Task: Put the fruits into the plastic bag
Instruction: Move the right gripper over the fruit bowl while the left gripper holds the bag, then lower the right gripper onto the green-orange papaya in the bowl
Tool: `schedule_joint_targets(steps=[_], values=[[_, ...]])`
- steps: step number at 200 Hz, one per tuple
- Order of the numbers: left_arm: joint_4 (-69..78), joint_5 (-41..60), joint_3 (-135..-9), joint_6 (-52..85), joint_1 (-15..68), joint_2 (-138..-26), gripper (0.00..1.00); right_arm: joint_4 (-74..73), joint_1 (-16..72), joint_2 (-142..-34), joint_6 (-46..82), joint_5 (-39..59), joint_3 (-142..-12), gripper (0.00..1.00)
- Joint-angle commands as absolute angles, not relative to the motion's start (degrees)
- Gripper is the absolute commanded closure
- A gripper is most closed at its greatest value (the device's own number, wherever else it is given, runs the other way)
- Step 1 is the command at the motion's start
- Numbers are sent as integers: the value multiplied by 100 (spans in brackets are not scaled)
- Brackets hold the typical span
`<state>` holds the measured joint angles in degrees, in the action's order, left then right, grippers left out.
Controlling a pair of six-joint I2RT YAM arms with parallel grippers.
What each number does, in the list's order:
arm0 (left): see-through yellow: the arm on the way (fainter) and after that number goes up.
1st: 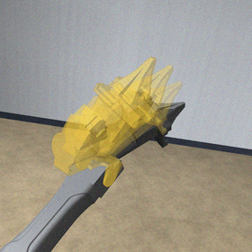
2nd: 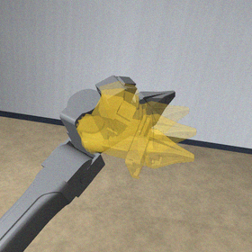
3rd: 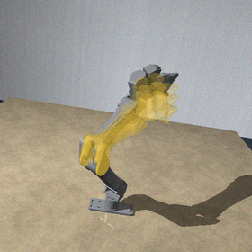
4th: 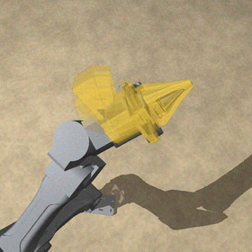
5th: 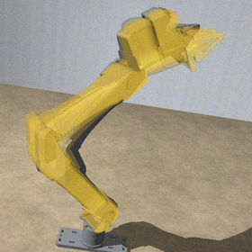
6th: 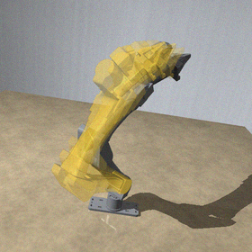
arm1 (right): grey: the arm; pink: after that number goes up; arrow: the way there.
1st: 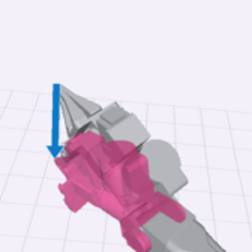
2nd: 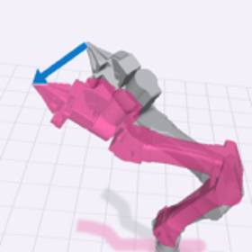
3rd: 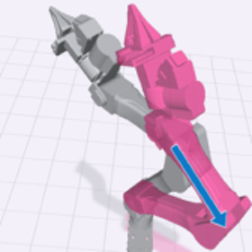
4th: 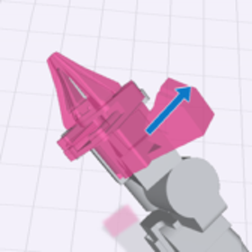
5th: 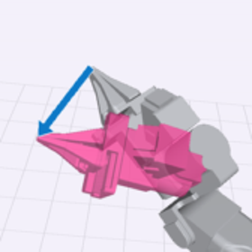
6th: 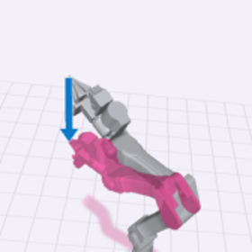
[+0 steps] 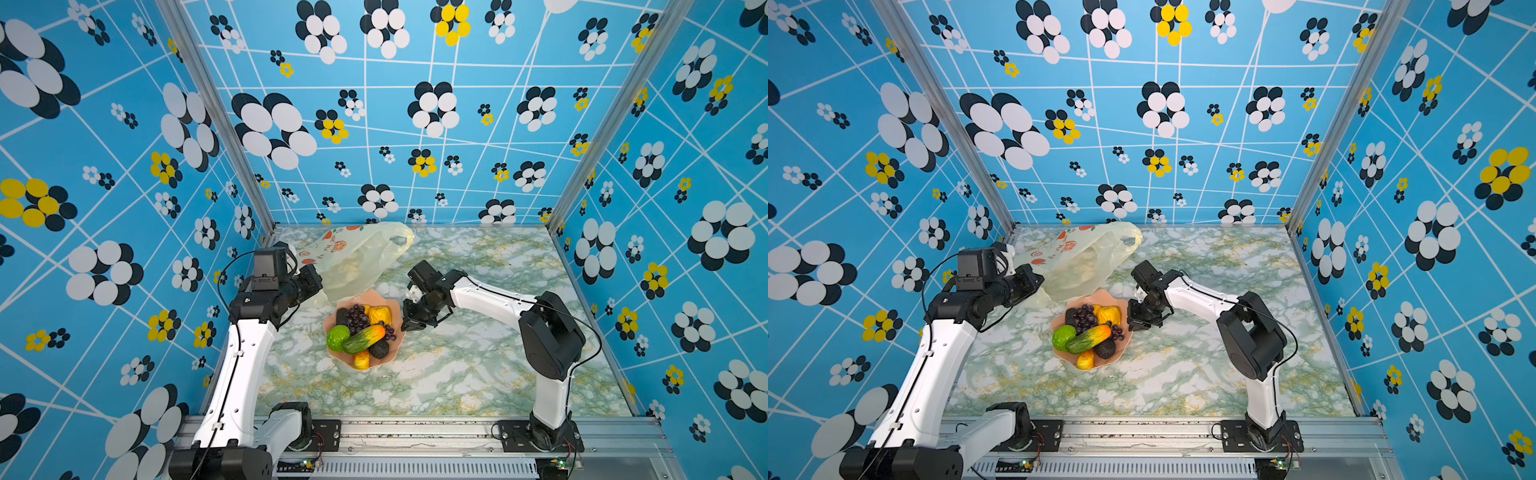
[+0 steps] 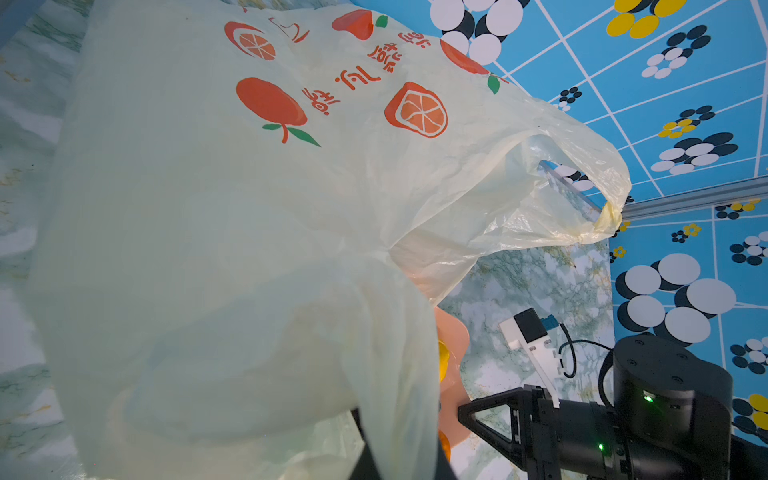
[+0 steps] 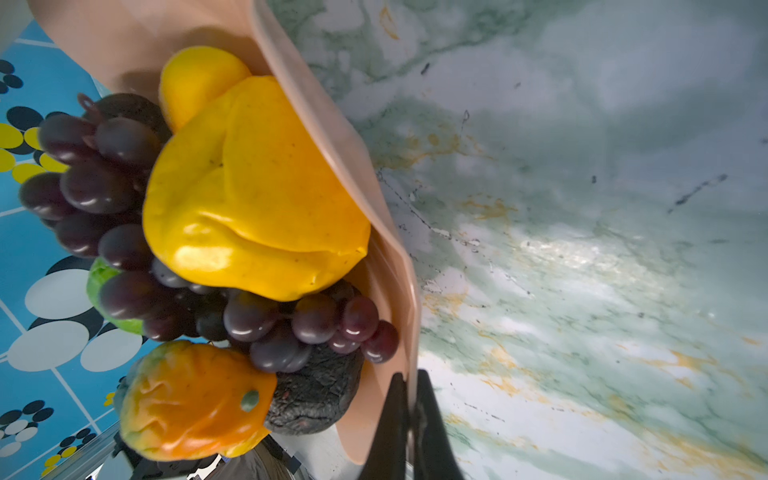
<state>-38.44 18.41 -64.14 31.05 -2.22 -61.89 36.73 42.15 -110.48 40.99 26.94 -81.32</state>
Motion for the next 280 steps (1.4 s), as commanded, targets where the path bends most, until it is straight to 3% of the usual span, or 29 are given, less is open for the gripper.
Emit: schedule_joint_targets(steps=[1, 90, 177, 210, 280], values=[[-3885, 1846, -6376, 3094, -191, -6041, 100, 3975, 4095, -10753, 4009, 2361, -7877, 98], [-3649, 1995, -6022, 3553, -6, -5863, 100, 4083, 2797, -9804, 3358, 2237, -6762, 100], [-3020, 1307, -5628, 4050, 1886, -5952, 100, 4459, 1132, -8906, 2499, 2167, -5820, 100], [-2938, 1158, -5560, 4150, 2235, -6073, 100, 4524, 724, -8601, 2341, 2179, -5544, 98], [-3647, 840, -5471, 4151, 2249, -5675, 100, 4939, 712, -7954, 2276, 2002, -5412, 52]])
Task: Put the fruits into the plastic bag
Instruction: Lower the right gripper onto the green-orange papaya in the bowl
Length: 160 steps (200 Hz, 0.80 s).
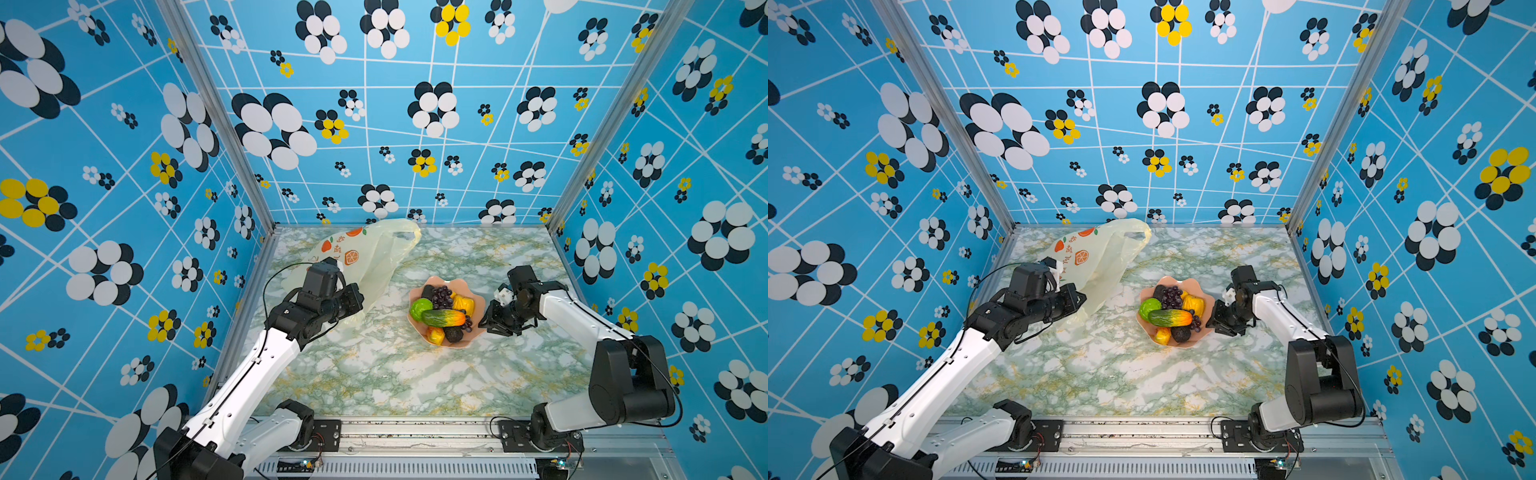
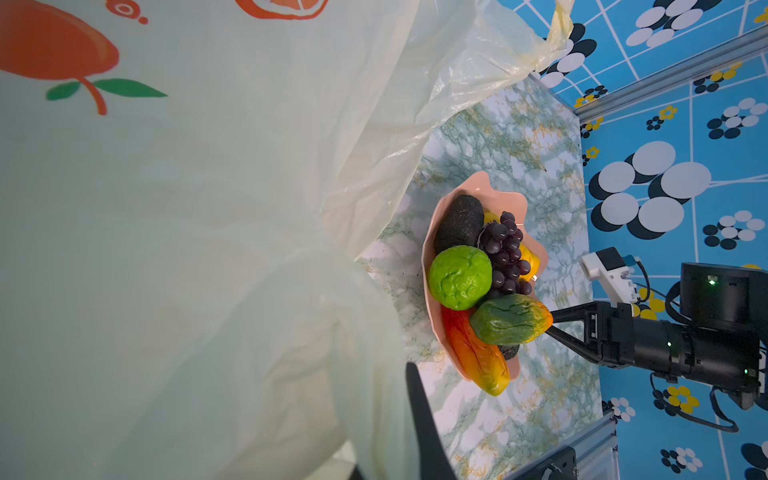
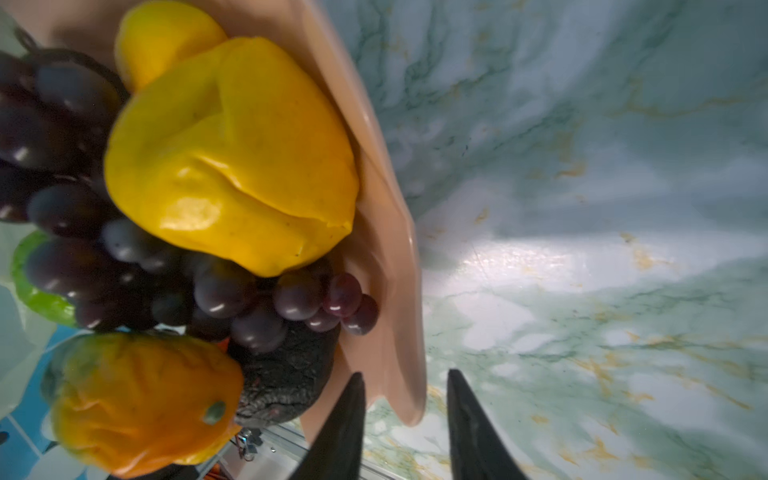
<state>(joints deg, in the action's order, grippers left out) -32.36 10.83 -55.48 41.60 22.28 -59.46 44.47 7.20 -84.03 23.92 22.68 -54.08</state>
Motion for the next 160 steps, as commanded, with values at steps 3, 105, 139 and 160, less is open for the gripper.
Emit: schedule_joint_targets(steps=[3, 105, 139, 160], values=[[-3674, 828, -5454, 4149, 2250, -5648, 100, 5004, 712, -7882, 2257, 1977, -5436, 51], [-3849, 557, -5195, 4193, 2197, -5177, 100, 4817, 2076, -5593, -3091, 2305, -6174, 12], [-3734, 607, -5168, 4201, 2164, -5203, 100, 5447, 2753, -6413, -4605, 1613, -6590, 9], [-3668, 612, -5150, 4229, 2130, -5187, 100, 5451, 3118, -6812, -5020, 1305, -6678, 1]])
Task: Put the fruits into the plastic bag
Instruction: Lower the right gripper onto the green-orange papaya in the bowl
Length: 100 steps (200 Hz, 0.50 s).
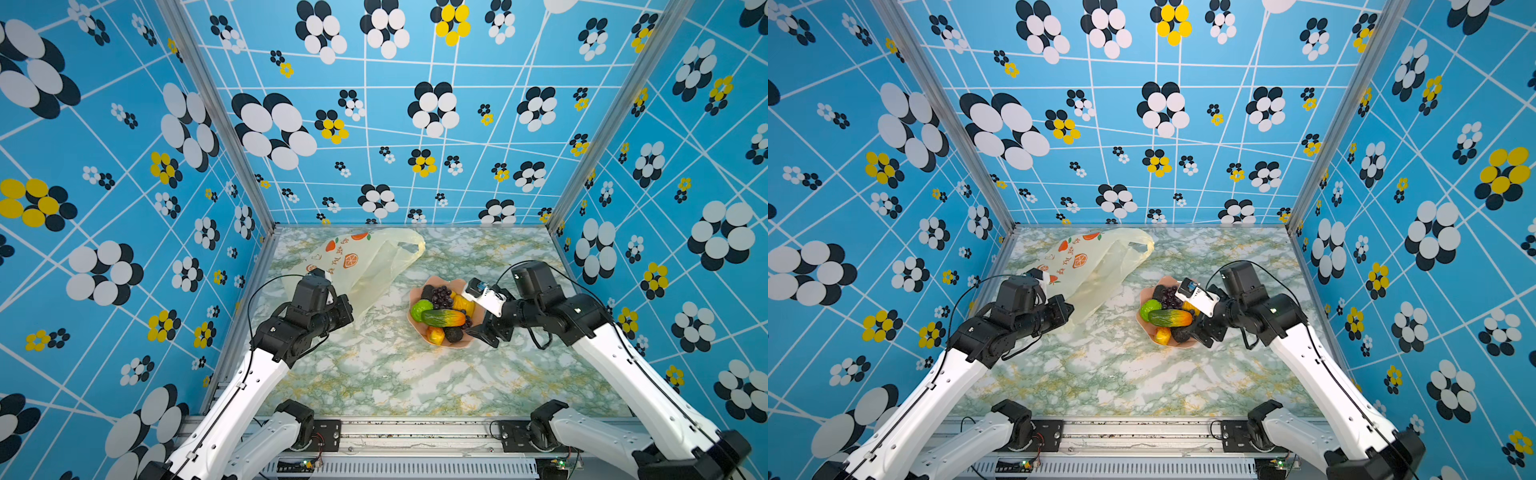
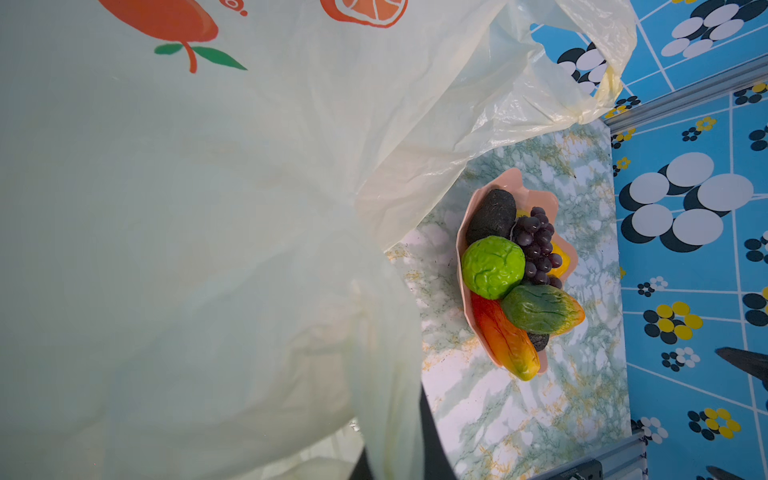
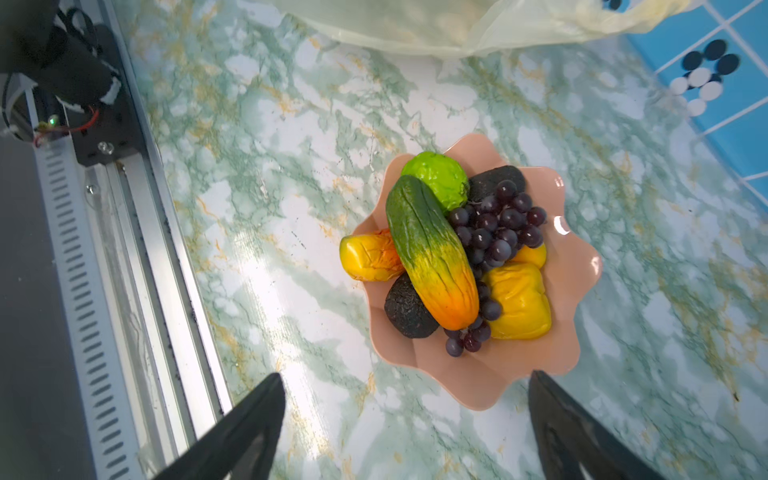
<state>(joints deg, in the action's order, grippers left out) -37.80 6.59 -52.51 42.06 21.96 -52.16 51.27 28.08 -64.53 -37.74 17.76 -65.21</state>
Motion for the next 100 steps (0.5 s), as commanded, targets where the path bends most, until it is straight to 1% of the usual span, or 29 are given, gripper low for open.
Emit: schedule_joint_targets(steps=[1, 39, 100], values=[[-3662, 613, -5146, 4232, 2129, -5186, 100, 5441, 3137, -6829, -5037, 1290, -6679, 1], [-3602, 616, -5127, 4298, 2103, -5161, 100, 5357, 3366, -7497, -5507, 1100, -6847, 1], [-3656, 526, -5009, 4377, 2083, -4983, 100, 4900, 3432, -8014, -5592, 856, -6891, 8]])
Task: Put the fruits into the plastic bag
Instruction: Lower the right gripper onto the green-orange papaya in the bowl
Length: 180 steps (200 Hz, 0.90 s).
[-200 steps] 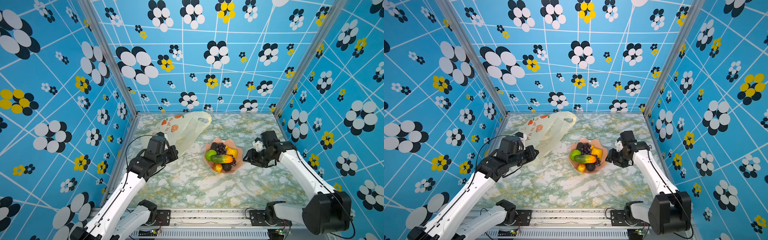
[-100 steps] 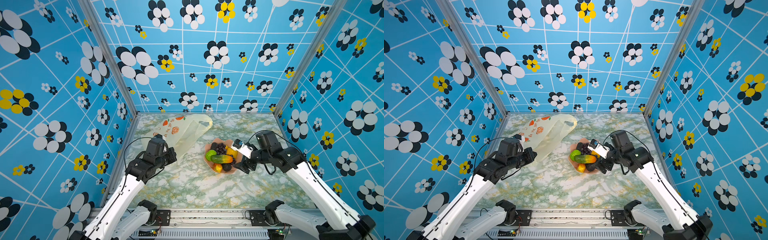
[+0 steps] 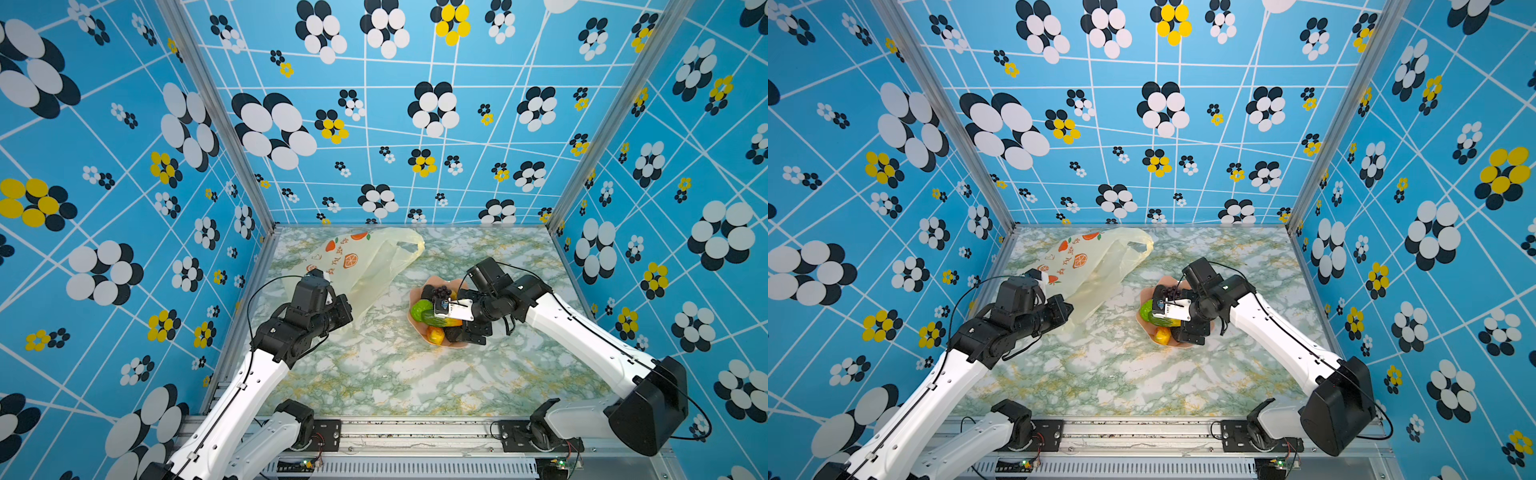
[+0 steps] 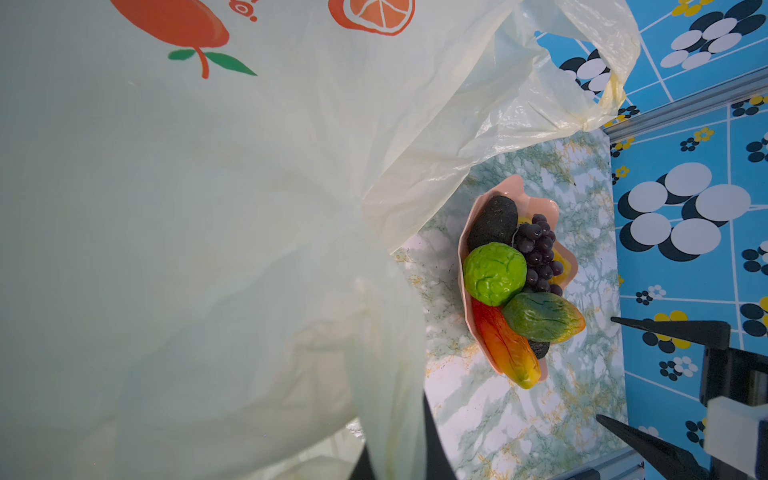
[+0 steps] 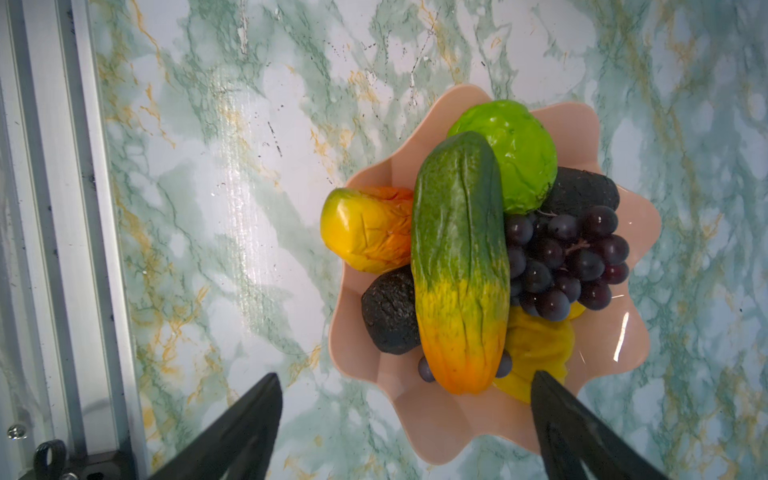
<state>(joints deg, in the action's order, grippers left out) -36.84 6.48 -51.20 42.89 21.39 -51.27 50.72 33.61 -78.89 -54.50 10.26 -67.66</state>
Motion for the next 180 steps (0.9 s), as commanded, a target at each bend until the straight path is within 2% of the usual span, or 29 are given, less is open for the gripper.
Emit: schedule_joint_targets(steps=[1, 102, 134, 180], values=[[-3656, 522, -5005, 4377, 2083, -4979, 100, 4894, 3434, -8014, -5591, 850, -6891, 8], [-3736, 451, -4887, 4465, 2059, -4808, 100, 4430, 3451, -8634, -5524, 773, -6926, 14], [-3744, 455, -4835, 4517, 2048, -4765, 100, 4360, 3449, -8803, -5459, 783, -6965, 19], [-3770, 469, -4834, 4496, 2013, -4763, 100, 4382, 3454, -8998, -5386, 772, -7036, 34]])
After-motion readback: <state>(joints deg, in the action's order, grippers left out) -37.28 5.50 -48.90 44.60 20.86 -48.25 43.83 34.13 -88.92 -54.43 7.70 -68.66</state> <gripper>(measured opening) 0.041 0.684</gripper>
